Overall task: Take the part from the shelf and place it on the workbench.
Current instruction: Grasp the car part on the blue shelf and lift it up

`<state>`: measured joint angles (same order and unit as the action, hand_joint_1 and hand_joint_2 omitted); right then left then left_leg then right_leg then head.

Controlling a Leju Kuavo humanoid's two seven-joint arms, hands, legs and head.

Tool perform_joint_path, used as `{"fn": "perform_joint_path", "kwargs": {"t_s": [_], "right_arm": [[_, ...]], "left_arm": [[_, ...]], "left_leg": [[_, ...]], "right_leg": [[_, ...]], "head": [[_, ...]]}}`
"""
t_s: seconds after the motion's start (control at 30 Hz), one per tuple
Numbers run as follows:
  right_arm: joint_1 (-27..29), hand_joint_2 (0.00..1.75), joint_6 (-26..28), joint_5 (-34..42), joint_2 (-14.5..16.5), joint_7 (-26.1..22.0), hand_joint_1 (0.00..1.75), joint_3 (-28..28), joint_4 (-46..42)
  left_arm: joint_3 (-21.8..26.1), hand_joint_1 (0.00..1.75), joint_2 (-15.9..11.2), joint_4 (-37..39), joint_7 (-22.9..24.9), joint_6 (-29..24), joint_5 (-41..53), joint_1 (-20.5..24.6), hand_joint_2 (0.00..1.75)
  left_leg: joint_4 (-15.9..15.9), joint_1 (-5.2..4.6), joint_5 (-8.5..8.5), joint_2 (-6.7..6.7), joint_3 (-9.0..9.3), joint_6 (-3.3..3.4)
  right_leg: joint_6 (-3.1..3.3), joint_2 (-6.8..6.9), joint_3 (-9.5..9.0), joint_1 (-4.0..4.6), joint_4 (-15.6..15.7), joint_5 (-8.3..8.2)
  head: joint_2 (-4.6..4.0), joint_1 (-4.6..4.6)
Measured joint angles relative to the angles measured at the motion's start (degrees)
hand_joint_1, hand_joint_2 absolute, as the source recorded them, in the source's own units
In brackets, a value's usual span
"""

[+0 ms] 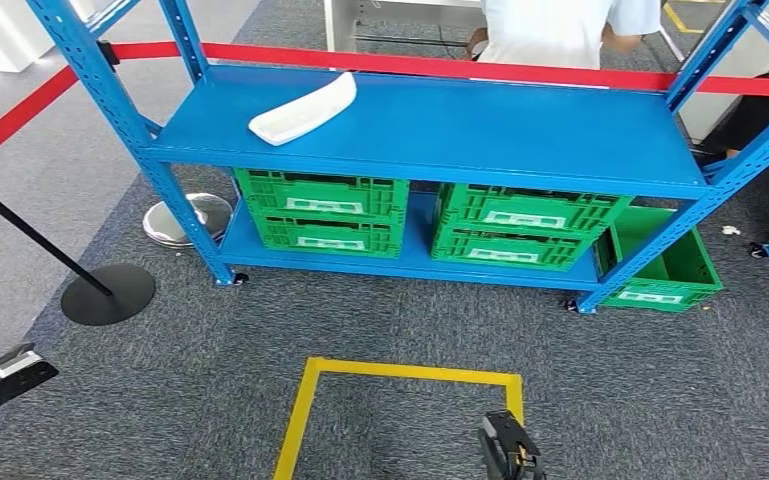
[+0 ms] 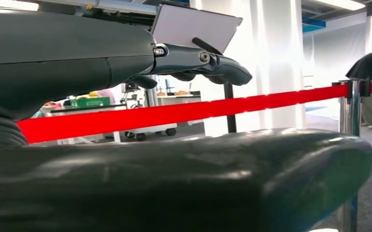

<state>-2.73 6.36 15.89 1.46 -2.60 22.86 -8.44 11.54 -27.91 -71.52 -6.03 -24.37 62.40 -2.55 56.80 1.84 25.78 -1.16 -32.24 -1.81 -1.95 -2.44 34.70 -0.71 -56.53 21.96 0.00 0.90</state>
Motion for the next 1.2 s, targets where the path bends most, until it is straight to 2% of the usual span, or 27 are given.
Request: {"fn": "perform_joint_path", "kwargs": {"t_s": [0.07,0.1,0.4,0.5,0.6,0.63,0.67,0.77,0.8,0.83,0.9,0.93,0.97,1.0,1.07,1.13,1.17,1.2], "right_arm": [[0.01,0.0,0.01,0.0,0.03,0.0,0.0,0.0,0.0],[0.01,0.0,0.02,0.0,0.03,0.0,0.0,0.0,0.0],[0.02,0.0,0.01,0.0,0.12,0.0,0.0,0.01,0.0],[0.02,0.0,0.02,0.0,0.3,0.0,0.0,0.01,0.0],[0.0,0.0,0.03,0.0,0.4,0.0,0.0,0.02,0.0],[-0.02,0.0,0.03,0.0,0.42,-0.01,0.0,0.02,0.0],[-0.06,0.0,0.04,0.0,0.42,-0.01,0.0,0.02,0.0],[-0.04,0.0,0.04,0.0,0.42,0.01,0.0,0.02,0.0],[0.03,0.0,0.04,0.0,0.42,0.02,0.0,0.02,0.0],[0.08,0.0,0.05,0.0,0.42,0.02,0.0,0.02,0.0],[0.11,0.0,0.06,0.0,0.43,0.02,0.0,0.02,0.0],[0.08,0.0,0.05,0.0,0.54,0.02,0.0,0.02,0.0],[0.02,0.0,0.05,0.0,0.65,0.03,0.0,0.02,0.0],[-0.01,0.0,0.05,0.0,0.75,0.03,0.0,0.02,0.0],[-0.02,0.0,0.11,0.01,0.84,0.02,0.0,0.01,0.0],[0.05,0.0,0.16,0.02,0.84,-0.05,0.0,0.0,-0.05],[0.01,0.0,0.15,0.01,0.84,-0.08,0.0,0.0,-0.08],[0.01,0.0,0.15,0.01,0.84,-0.11,0.0,0.0,-0.1]], "left_arm": [[0.0,0.0,-0.22,0.05,0.02,0.02,-0.02,0.12,0.0],[0.0,0.0,-0.3,0.07,0.02,0.02,-0.03,0.16,0.0],[-0.02,0.0,-0.55,0.14,0.19,0.02,-0.02,0.3,0.0],[-0.02,0.0,-0.8,0.14,0.2,0.02,-0.02,0.31,0.0],[-0.02,0.0,-1.18,0.14,0.2,0.02,-0.02,0.39,0.0],[-0.01,0.0,-1.27,0.14,0.2,0.02,-0.02,0.45,0.0],[-0.02,0.0,-1.33,0.14,0.2,0.04,-0.01,0.51,0.0],[-0.24,0.0,-1.3,0.23,0.2,0.2,0.07,0.59,0.0],[-0.37,0.0,-1.28,0.28,0.2,0.29,0.1,0.59,0.0],[-0.49,0.0,-1.27,0.34,0.2,0.36,0.11,0.59,0.0],[-0.65,0.0,-1.26,0.45,0.2,0.47,0.11,0.61,0.0],[-0.67,0.0,-1.31,0.49,0.2,0.48,0.11,0.64,0.0],[-0.69,0.0,-1.36,0.51,0.2,0.49,0.13,0.7,0.0],[-0.68,0.0,-1.42,0.52,0.2,0.51,0.14,0.8,0.0],[-0.72,0.0,-1.46,0.55,0.21,0.55,0.17,0.98,0.0],[-0.84,0.0,-1.46,0.56,0.26,0.58,0.19,1.2,0.0],[-0.91,0.0,-1.47,0.56,0.31,0.59,0.2,1.34,0.0],[-0.98,0.0,-1.47,0.58,0.37,0.59,0.25,1.46,0.0]], "left_leg": [[0.01,-0.09,0.05,0.0,0.01,0.05],[-0.01,-0.12,0.05,0.0,0.03,0.05],[-0.42,-0.16,-0.01,0.0,0.36,-0.02],[-0.38,-0.28,0.06,0.0,0.36,0.14],[-0.89,-0.22,-0.03,0.1,0.7,0.75],[-1.19,-0.11,-0.09,0.19,0.98,1.02],[-1.44,0.02,-0.16,0.29,1.32,1.24],[-1.51,0.04,0.3,0.5,2.06,1.38],[-1.5,0.08,0.57,0.52,2.38,1.25],[-1.49,0.17,0.92,0.53,2.81,1.03],[-1.47,0.46,1.86,0.53,3.98,0.35],[-1.42,0.46,2.37,0.51,4.44,-0.13],[-1.39,0.41,2.78,0.49,4.72,-0.59],[-1.48,0.3,3.06,0.47,4.86,-0.97],[-2.04,0.3,3.33,0.44,5.25,-1.55],[-1.6,0.48,3.94,0.53,5.43,-2.02],[0.34,0.47,4.85,0.58,4.5,-2.18],[3.82,0.4,6.21,0.63,2.53,-2.21]], "right_leg": [[-1.35,0.01,-0.04,-0.15,0.1,0.15],[-1.7,0.01,-0.03,-0.2,0.12,0.19],[-1.59,-0.01,0.09,-0.29,-0.13,0.34],[-1.69,-0.01,0.08,-0.42,-0.1,0.28],[-2.08,0.21,0.24,-0.52,-0.31,0.52],[-2.2,0.56,0.74,-0.5,-1.32,1.11],[-2.26,1.01,1.91,-0.47,-3.73,2.29],[-2.34,1.79,8.11,-0.47,-15.51,6.74],[-2.37,1.84,9.39,-0.49,-17.51,6.83],[-2.4,1.89,9.42,-0.52,-16.99,5.68],[-2.53,2.12,6.19,-0.64,-9.81,1.29],[-2.6,2.19,4.2,-0.62,-6.04,-0.09],[-2.32,2.16,2.86,-0.62,-3.51,-0.67],[-1.92,2.1,2.27,-0.57,-2.5,-0.41],[-0.59,1.82,2.21,-0.41,-2.67,0.51],[0.43,1.7,1.74,-0.37,-2.6,1.13],[0.89,1.66,1.38,-0.38,-2.51,1.44],[1.26,1.66,1.04,-0.37,-2.42,1.77]], "head": [[-0.01,0.02],[-0.01,0.03],[-0.01,0.07],[-0.02,0.07],[-0.02,0.05],[-0.02,-0.03],[-0.02,-0.12],[-0.02,-0.27],[-0.02,-0.27],[-0.02,-0.27],[-0.02,-0.3],[-0.02,-0.41],[-0.02,-0.47],[-0.01,-0.45],[0.0,-0.24],[0.0,0.02],[0.0,0.12],[0.0,0.22]]}}
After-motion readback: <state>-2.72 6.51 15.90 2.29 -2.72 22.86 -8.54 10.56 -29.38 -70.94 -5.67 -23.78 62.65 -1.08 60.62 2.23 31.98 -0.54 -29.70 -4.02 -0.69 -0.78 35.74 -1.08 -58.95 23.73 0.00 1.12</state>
